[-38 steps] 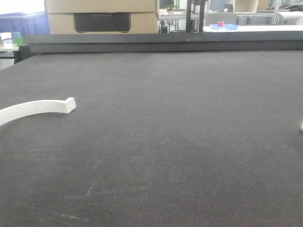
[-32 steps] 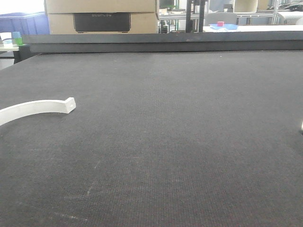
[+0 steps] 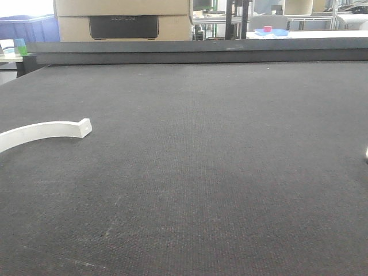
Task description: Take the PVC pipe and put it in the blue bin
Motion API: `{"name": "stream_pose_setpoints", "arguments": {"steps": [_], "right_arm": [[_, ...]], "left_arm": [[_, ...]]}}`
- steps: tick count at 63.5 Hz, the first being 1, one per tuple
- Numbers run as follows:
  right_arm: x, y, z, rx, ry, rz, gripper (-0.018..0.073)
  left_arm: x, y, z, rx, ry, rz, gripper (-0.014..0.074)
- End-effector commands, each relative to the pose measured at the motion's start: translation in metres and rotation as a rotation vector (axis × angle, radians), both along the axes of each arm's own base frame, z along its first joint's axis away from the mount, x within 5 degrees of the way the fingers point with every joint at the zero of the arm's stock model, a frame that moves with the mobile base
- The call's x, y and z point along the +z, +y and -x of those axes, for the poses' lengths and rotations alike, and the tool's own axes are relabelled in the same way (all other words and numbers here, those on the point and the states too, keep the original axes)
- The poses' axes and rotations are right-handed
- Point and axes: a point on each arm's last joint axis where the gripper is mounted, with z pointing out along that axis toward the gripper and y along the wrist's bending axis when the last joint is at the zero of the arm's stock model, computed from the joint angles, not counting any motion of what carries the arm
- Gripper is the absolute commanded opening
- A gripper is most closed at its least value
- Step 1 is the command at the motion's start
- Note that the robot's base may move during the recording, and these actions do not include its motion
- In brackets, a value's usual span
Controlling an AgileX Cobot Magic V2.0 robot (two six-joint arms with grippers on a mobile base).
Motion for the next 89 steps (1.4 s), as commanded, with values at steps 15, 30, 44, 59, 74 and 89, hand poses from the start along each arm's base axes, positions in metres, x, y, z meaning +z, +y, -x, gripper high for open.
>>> {"name": "stream_pose_setpoints", "arguments": {"steps": [15, 30, 44, 59, 74, 89], "right_arm": [[0.002, 0.000, 0.000, -0.002, -0.022, 0.011, -0.0168], [0.027, 0.001, 0.005, -0.003, -0.217, 0.040, -0.0168], [0.108, 0.005, 0.034, -0.003, -0.293, 0.051, -0.0168], [0.176, 0.007, 0.038, 0.017, -0.139, -0.007, -0.0168], [0.186, -0.002, -0.029, 0.020, 0.287, -0.068, -0.0168], [0.143, -0.010, -0.087, 0.023, 0.771, -0.140, -0.0168]], "left_arm": [[0.007, 0.000, 0.001, 0.005, -0.069, -0.021, -0.0111], [0.023, 0.001, 0.003, 0.010, -0.246, -0.020, -0.0111], [0.091, 0.000, 0.026, 0.006, -0.268, -0.016, -0.0111], [0.159, 0.000, 0.020, 0.000, -0.068, -0.021, -0.0111], [0.191, -0.004, -0.048, -0.038, 0.347, 0.027, -0.0111], [0.176, -0.007, -0.119, -0.059, 0.693, 0.053, -0.0111]]}}
